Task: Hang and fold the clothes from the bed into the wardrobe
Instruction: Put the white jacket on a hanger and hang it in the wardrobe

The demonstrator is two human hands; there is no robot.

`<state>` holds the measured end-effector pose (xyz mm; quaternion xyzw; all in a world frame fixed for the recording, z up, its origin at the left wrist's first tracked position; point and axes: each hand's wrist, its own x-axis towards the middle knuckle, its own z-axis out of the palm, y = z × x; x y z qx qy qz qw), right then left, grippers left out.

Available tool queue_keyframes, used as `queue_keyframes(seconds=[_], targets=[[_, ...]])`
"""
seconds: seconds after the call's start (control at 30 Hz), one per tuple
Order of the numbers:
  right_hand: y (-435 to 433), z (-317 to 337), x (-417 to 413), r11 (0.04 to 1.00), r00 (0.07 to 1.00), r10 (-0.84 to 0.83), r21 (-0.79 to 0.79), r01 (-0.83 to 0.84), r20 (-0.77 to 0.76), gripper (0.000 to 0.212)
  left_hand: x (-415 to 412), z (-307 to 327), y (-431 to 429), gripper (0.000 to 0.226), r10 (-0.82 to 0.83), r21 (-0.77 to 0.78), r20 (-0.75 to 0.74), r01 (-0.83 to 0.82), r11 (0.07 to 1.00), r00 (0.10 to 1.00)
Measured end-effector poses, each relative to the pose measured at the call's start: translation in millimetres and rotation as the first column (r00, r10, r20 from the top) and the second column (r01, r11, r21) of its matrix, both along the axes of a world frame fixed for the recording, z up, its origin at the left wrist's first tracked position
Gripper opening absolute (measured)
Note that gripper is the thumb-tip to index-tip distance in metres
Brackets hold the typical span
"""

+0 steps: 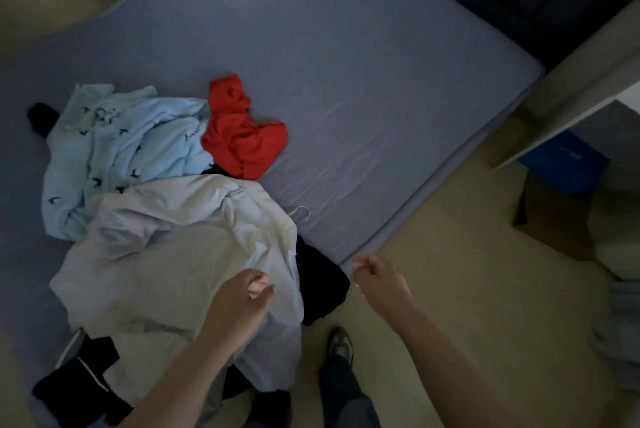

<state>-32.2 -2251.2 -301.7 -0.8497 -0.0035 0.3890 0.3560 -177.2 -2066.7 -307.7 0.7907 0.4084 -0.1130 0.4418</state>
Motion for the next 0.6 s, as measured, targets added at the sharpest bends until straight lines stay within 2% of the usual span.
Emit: queue_keyframes(seconds=[0.03, 0.1, 0.23, 0.4, 0.5, 0.6], targets=[[0.9, -2.9, 2.2, 1.000, 1.000, -0.005, -0.006, 0.005, 0.000, 0.011, 1.4, -4.4, -1.3, 0.011, -0.004, 0.003, -0.020, 0.004, 1.000, 1.000], [7.6, -51.0, 21.6, 0.999, 0.999, 0.032, -0.012, -0.032, -0.007, 0.013, 17.4, -56.0, -4.0, 0.015, 0.025, 0.008, -0.050, -0.024, 1.000, 0.998], [10.3, -83.5, 26.4, 0.999, 0.999, 0.046, 0.004, -0.046, -0.003, 0.011, 29.7, -96.3, -7.9, 0.038, 0.031, 0.013, -0.128, -0.029, 0.999, 0.991], [15.0, -150.3, 28.2, 0.999, 0.999, 0.015, 0.030, -0.013, -0.048, 0.014, 47.6, -175.2, -6.5, 0.062, 0.053, 0.112, -0.212, -0.029, 0.993, 0.976], [14.4, -183.8, 26.1, 0.998, 0.996, 0.027, 0.057, -0.022, -0.088, 0.014, 54.0, -215.6, -4.2, 0.068, 0.135, 0.134, -0.207, -0.109, 0.985, 0.969], [15.5, -209.4, 23.0, 0.998, 0.993, 0.000, 0.066, 0.008, -0.119, 0.015, 58.6, -249.4, -2.9, 0.077, 0.172, 0.246, -0.257, -0.108, 0.963, 0.951]])
